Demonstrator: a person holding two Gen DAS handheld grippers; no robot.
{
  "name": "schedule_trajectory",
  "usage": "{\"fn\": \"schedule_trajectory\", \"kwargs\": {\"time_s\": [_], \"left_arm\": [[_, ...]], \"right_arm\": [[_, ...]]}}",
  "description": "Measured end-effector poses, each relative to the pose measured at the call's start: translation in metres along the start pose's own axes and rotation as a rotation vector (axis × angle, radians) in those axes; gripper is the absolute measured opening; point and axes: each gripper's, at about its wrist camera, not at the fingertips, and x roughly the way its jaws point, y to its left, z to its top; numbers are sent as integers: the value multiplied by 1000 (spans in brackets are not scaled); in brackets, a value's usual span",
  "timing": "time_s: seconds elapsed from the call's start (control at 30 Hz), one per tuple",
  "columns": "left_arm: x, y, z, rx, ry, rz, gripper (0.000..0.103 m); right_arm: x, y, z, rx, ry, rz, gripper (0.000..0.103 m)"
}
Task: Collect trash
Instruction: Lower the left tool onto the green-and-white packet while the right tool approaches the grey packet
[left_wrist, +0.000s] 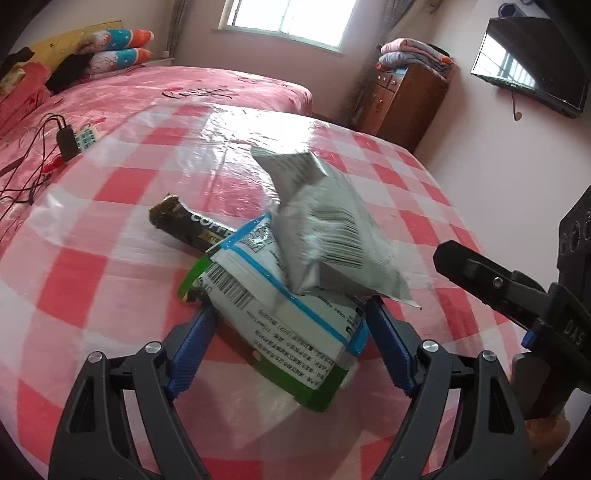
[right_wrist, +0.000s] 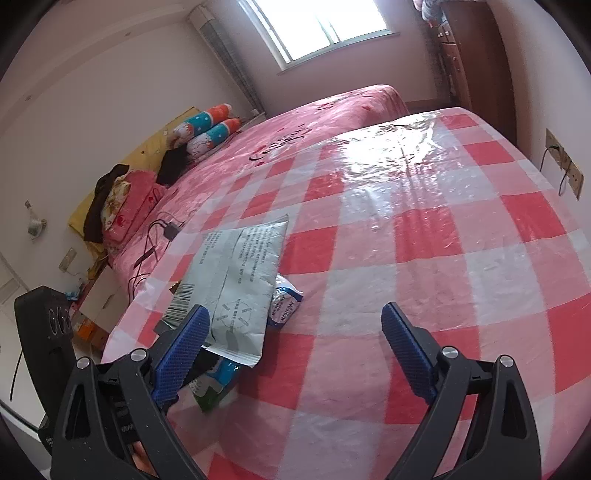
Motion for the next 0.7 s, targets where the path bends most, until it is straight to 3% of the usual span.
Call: {"fn": "schedule_trajectory", "kwargs": {"time_s": [0.53, 0.67, 0.7], "left_arm": [[24, 0, 23, -88, 10, 108, 93], [24, 6, 25, -105, 8, 105, 89], [22, 8, 25, -108, 3, 114, 81]], "right_arm": [[8, 19, 7, -42, -5, 15, 93], [10, 13, 9, -21, -4, 13, 94], [11, 12, 9, -18, -3, 9, 94]]}}
